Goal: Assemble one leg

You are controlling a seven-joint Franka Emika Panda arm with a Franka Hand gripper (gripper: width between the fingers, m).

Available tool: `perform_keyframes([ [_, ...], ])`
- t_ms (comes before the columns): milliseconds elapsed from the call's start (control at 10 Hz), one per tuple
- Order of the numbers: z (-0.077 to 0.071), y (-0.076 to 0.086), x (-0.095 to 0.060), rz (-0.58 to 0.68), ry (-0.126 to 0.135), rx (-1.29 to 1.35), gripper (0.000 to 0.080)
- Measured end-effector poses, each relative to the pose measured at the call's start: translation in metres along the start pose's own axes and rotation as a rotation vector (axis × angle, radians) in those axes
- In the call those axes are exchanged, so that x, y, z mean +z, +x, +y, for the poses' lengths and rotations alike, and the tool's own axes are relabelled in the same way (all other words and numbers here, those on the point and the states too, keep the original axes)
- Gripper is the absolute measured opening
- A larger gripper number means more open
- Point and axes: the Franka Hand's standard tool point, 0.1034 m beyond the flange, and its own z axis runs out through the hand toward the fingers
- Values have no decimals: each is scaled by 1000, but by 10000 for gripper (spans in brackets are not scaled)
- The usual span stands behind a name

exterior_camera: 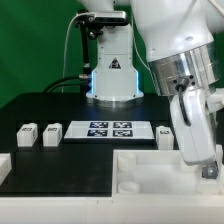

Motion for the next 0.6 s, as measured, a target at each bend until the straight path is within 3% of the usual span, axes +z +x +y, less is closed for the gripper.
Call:
perform_keyframes([
  [100,0,0,0,0,0,0,593],
  [600,5,1,-4,-1,1,-4,649],
])
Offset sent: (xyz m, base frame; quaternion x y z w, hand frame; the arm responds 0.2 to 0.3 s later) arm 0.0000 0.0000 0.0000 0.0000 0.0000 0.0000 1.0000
